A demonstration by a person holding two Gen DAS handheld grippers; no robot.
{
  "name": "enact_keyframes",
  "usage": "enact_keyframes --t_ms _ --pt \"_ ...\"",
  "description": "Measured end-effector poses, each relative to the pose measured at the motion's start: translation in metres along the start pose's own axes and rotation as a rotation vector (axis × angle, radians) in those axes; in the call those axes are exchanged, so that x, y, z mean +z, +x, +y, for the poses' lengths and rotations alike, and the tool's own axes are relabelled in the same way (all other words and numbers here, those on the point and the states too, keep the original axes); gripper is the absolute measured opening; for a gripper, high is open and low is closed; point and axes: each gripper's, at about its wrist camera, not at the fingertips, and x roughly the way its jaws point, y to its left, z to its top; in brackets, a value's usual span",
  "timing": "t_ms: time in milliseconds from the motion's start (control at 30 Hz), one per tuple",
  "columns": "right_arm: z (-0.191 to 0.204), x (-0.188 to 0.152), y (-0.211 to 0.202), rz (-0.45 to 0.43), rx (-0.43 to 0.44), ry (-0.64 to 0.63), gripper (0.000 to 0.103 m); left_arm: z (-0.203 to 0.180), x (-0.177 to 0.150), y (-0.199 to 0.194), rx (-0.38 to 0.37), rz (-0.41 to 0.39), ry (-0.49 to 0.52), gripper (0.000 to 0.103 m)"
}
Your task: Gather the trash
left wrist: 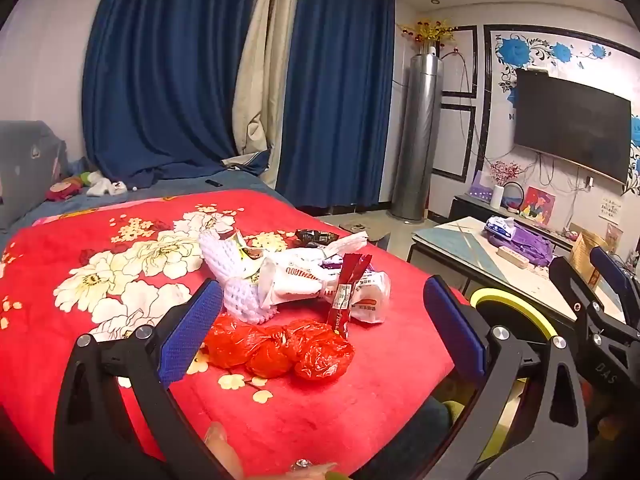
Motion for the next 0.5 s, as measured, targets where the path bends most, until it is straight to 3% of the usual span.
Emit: enact_keyframes --t_ms 500 --pt "0.001 -0.001 0.002 0.006 0.006 -0.017 0.097 0.001 0.008 -0.003 -0.002 0.003 -0.007 0.092"
